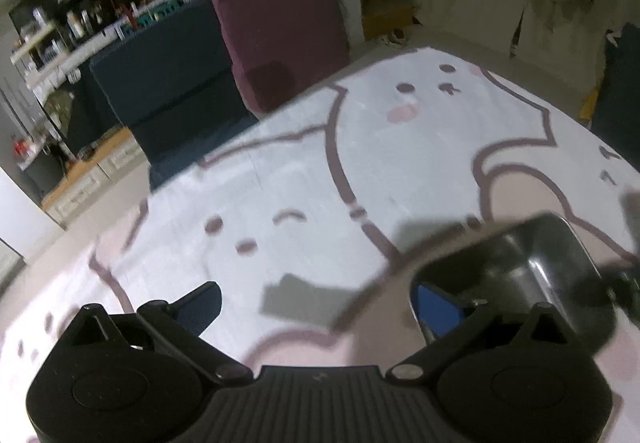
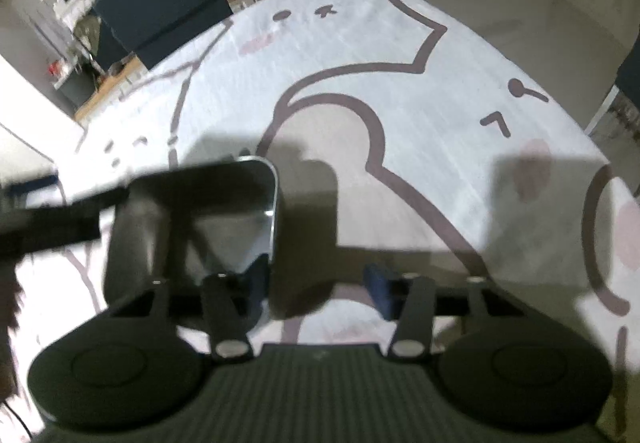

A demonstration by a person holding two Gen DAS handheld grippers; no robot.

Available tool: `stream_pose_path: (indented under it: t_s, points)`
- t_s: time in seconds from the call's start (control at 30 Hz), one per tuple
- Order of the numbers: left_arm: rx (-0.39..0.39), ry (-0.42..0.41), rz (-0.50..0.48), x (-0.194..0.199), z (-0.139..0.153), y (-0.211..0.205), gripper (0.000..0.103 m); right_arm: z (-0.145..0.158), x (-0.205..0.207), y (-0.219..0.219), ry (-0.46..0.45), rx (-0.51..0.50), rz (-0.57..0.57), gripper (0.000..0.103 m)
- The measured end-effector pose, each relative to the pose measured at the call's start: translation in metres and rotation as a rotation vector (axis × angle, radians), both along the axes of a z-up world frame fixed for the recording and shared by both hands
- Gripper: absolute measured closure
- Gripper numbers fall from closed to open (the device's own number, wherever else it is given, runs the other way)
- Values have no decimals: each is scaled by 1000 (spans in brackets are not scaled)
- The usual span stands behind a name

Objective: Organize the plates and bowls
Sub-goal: 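Close the right tool on the steel tray rim beside the left tool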

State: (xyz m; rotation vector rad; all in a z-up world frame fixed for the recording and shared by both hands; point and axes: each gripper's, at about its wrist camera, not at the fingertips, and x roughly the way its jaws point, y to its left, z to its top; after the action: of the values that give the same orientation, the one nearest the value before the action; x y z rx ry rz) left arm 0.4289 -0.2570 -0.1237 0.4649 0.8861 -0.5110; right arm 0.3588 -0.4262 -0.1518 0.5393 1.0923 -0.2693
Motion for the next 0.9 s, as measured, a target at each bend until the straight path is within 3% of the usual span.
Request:
stream_pose_path:
  t_s: [0.1,0.17,0.4,0.53,0.7,0.9]
  points:
    - [-38,70,4,-13,-5,8,10,0,-2,-2,-29,28,-3,73]
    - [-52,96,20,-19,-8,12,24,1,-3,-3,-48,45,1,81]
    - [-181,234,105,-19,-17,20,58,-2,2,2,-71,27,19,85]
    - [-239,271,97,-23,-17,16,94,-1,2,5,-85,60,21,95]
    - [-232,239,98,-32,-8,10,98,3,3,13,-73,27,45,97]
    - [-260,172,91,-52,28,20,97,21,-5,19,-98,-5,56,99]
